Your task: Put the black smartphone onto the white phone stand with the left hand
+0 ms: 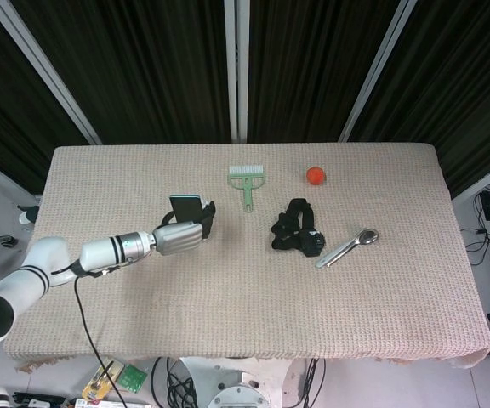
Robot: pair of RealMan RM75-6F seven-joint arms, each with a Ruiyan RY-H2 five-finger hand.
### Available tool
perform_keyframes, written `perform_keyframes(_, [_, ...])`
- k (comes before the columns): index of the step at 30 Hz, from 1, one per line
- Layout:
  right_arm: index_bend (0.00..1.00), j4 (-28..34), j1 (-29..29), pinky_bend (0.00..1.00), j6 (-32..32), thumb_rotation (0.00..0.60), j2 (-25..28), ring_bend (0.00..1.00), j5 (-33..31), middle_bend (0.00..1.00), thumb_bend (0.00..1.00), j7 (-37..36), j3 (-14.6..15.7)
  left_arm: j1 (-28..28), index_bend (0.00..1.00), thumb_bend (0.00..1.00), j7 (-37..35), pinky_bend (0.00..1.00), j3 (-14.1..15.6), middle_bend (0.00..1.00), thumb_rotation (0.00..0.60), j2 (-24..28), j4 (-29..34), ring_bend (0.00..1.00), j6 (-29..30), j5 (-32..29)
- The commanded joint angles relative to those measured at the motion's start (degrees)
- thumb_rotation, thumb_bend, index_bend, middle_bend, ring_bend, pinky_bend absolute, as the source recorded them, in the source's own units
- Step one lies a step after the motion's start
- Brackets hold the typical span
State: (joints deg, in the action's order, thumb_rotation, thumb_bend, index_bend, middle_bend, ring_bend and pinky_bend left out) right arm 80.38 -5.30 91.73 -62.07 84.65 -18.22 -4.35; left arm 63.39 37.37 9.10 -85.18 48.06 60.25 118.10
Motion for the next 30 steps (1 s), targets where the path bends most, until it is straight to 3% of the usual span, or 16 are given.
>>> perform_keyframes(1, [0.00,0.0,0.0,0.00,0.0,0.600,0.0,0.00,0.0,0.00,0.09,0.1,-0.1,-0.3,0.11,0.37,0.5,0.23,-0.6,0.16,0.600,0.1,0.7,0.16,-0.5,-1.0])
perform_keyframes(7, [0.00,0.1,0.2,0.00,-0.1,0.600,-0.1,0.00,0.1,0.00,0.09,0.4,-0.1,-0.4,0.04,0.29,0.0,0.22,-0.9,0.08,0.600,0.1,1.7,0.12,-0.4,-1.7])
perform_keyframes(15, [0.00,0.2,0.2,0.00,-0.1,0.600,0.1,0.00,0.1,0.00,0.09,0.6,-0.2,-0.8,0.03,0.28,-0.7,0.22,-1.0,0.05,0.600,0.4,2.2,0.10,0.1,-2.4])
perform_keyframes(19, [0.00,0.4,0.4,0.00,-0.1,0.600,0.2,0.00,0.2,0.00,0.09,0.9,-0.2,-2.0,0.03,0.21,-0.7,0.22,-1.6,0.05,0.600,1.8,4.2,0.10,1.5,-3.7])
perform_keyframes(22, [0.00,0.4,0.4,0.00,0.0,0.600,0.3,0.00,0.0,0.00,0.09,1.3,-0.4,-5.1,0.03,0.14,-0.6,0.22,-3.8,0.06,0.600,4.4,8.3,0.10,5.1,-7.1])
perform_keyframes(26, [0.00,0.0,0.5,0.00,0.0,0.600,0.4,0.00,-0.5,0.00,0.09,1.4,-0.8,-15.0,0.03,0.08,-2.3,0.23,-8.9,0.08,0.600,8.8,21.4,0.10,16.5,-16.8])
perform_keyframes(30, [0.00,-0.7,0.7,0.00,-0.1,0.600,0.1,0.00,-0.4,0.00,0.09,1.2,-0.9,-26.4,0.03,0.04,-4.9,0.23,-10.2,0.10,0.599,12.6,34.5,0.10,28.4,-24.2])
